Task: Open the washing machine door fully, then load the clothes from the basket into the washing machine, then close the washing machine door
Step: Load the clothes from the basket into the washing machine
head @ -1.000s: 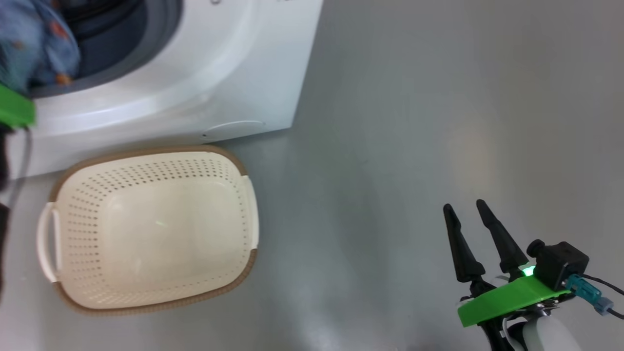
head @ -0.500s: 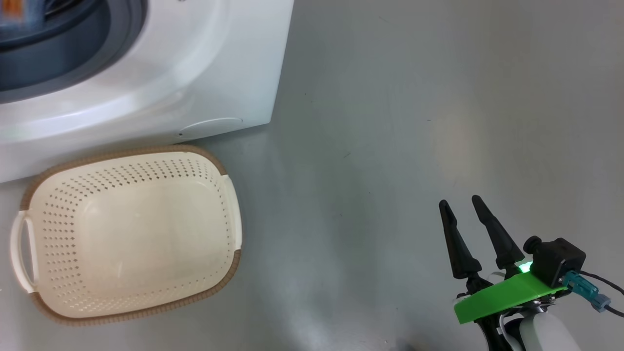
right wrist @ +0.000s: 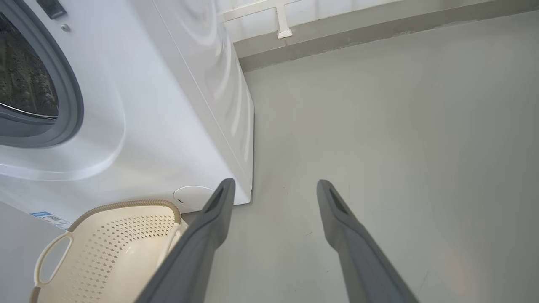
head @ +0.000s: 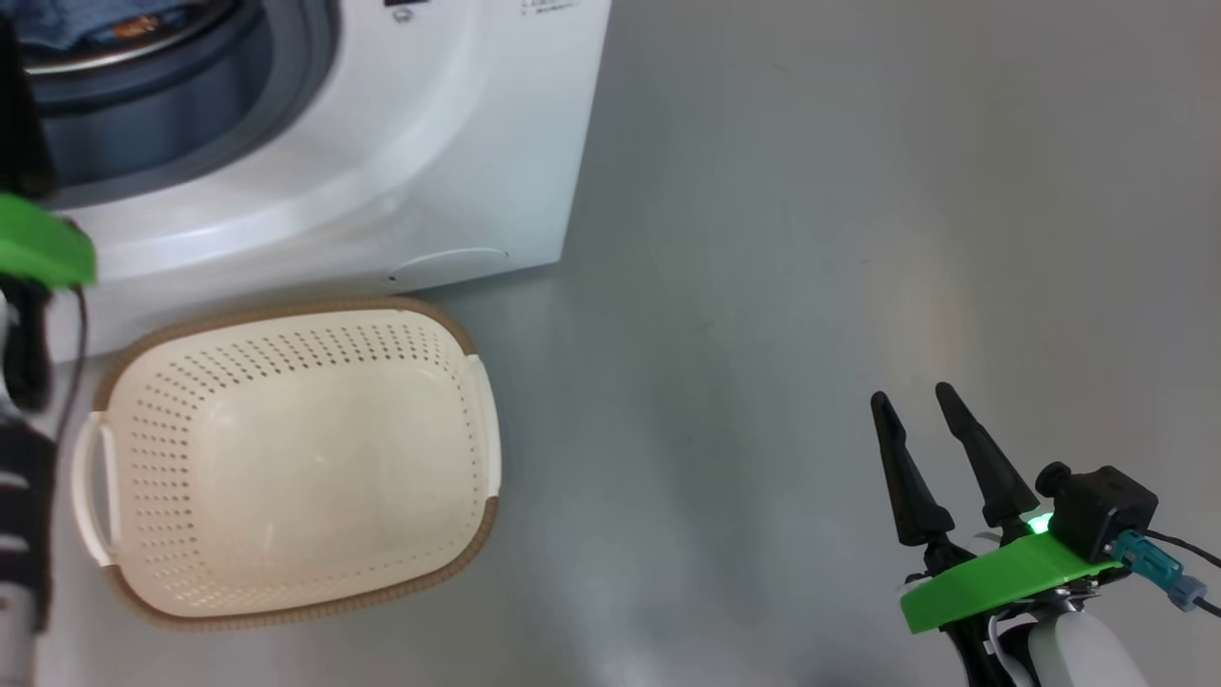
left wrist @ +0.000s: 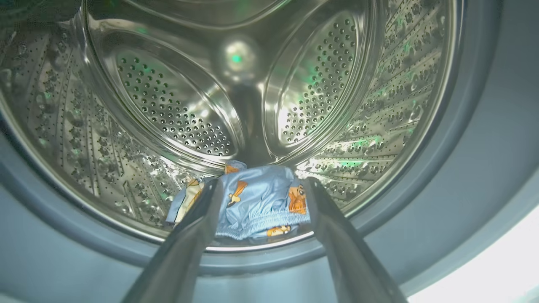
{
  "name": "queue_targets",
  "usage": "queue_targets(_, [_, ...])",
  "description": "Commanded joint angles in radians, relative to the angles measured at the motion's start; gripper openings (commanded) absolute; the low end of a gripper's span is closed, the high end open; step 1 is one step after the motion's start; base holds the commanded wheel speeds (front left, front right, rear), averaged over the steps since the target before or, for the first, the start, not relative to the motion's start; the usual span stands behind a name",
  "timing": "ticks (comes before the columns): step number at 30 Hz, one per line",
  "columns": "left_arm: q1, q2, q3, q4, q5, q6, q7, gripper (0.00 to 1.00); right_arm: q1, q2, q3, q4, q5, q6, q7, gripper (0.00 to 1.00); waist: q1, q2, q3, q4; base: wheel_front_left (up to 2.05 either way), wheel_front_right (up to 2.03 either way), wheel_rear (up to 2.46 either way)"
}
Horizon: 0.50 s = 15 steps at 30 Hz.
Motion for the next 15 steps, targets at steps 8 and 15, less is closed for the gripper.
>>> queue_targets(8, [0.197, -0.034, 0.100, -0.101, 0.042, -0.002, -0.006, 1.00, 0.030, -0.033, 0.005, -0.011, 0.003, 0.003, -0.012, 1.00, 0.0000, -0.0001, -0.084, 0.057, 0.00, 0.00, 0.00])
queue_targets(15, [0.334, -0.089, 0.139, -0.157, 0.043, -0.002, -0.006, 1.00, 0.046, -0.050, -0.007, -0.003, 0.010, 0.003, -0.012, 1.00, 0.0000, -0.0001, -0.135, 0.087, 0.00, 0.00, 0.00])
